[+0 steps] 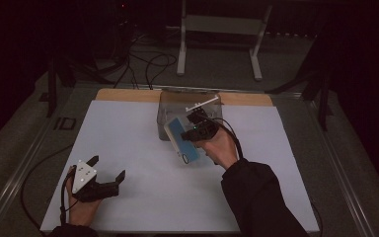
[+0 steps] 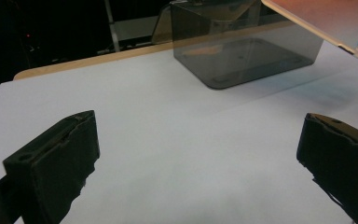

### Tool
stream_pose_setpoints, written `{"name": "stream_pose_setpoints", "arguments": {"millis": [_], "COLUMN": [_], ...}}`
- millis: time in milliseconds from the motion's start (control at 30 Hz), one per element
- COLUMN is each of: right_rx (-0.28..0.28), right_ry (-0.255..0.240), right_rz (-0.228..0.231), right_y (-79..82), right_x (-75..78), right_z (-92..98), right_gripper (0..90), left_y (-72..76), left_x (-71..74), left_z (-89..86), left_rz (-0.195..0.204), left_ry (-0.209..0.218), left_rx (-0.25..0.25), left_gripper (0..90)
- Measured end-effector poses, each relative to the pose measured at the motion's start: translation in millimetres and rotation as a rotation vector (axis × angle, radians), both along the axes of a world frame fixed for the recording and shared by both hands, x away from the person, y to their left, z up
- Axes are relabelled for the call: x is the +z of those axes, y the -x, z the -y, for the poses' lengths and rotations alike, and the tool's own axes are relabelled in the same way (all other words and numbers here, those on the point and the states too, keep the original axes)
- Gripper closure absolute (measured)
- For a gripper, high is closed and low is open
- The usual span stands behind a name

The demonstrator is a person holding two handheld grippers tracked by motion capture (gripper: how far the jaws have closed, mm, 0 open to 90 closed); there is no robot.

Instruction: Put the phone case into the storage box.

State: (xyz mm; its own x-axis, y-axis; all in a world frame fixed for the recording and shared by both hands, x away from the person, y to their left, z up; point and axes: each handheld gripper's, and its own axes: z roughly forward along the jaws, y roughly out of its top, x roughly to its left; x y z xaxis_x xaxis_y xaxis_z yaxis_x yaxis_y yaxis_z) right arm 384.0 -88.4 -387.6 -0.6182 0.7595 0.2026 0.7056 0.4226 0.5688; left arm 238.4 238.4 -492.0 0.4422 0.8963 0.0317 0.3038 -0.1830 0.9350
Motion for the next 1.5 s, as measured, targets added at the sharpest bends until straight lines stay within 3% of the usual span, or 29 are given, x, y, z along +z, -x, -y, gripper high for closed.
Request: {"name": "stream_pose_setpoints", "arguments": {"millis": [1500], "right_rx": [-0.043], "right_ry": [0.021], "right_rz": [0.041], "right_y": [-16.0], "right_x": [20.7], "right_z": [1.7], "right_gripper": [81.8], "left_y": [0.3], "left_x": [0.0], "left_z": [0.4], "left_rz": [-0.001], "left_ry": [-0.003], "left_rx": [0.004], "left_gripper": [0.1]}}
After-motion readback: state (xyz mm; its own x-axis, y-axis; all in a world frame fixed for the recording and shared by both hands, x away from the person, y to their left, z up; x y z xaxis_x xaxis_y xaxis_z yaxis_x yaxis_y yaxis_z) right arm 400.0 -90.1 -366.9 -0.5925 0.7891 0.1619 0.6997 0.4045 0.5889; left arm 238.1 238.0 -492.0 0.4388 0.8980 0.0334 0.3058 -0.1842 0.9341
